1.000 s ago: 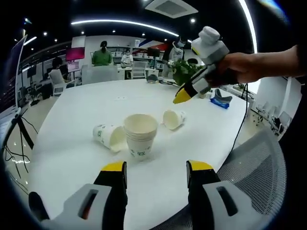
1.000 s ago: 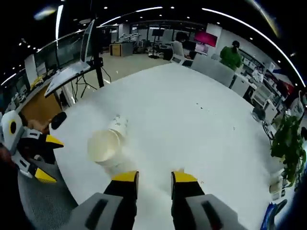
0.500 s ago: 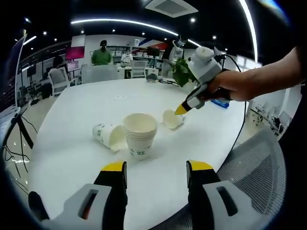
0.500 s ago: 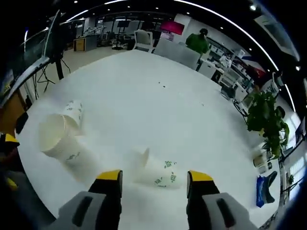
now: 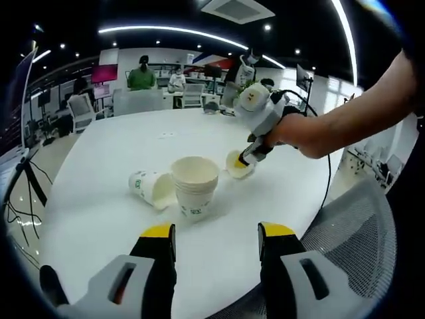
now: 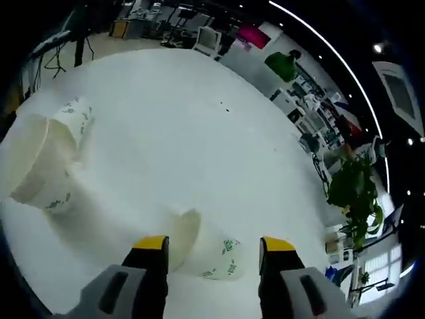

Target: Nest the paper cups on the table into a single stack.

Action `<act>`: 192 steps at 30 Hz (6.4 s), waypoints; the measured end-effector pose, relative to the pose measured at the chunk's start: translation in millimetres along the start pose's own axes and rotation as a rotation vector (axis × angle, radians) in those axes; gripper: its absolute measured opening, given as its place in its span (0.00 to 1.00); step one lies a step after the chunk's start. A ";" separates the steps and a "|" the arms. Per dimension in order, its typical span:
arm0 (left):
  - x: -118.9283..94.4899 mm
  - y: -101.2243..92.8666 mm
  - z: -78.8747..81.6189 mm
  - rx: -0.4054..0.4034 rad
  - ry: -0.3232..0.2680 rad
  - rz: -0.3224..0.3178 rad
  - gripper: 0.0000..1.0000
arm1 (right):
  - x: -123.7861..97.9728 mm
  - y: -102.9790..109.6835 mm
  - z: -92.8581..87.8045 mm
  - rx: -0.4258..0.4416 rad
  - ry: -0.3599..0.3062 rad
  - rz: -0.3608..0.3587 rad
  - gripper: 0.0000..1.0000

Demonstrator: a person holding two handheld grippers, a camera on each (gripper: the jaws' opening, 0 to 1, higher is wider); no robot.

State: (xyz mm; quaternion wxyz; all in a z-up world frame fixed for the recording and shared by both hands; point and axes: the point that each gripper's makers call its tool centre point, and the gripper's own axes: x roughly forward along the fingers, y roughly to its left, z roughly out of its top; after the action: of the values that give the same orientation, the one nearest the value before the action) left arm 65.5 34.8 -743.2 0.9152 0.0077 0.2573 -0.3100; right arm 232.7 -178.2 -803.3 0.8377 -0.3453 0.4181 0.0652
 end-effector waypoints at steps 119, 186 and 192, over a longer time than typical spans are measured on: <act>0.0 5.7 -0.3 0.047 0.026 0.060 0.56 | -140.3 92.5 110.2 -0.474 -0.240 0.692 0.00; 1.1 5.9 -1.6 0.061 0.024 0.056 0.51 | -101.2 119.0 103.5 -0.558 -0.134 0.662 0.10; 1.3 6.5 -1.9 0.060 0.025 0.058 0.51 | -99.9 119.7 99.1 -0.552 -0.124 0.662 0.12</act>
State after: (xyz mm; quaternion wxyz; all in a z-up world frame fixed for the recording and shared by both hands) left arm 69.2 39.7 -746.4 0.9199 0.0466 0.2587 -0.2909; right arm 185.9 -7.4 -750.7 0.6716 -0.3989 0.4220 0.4602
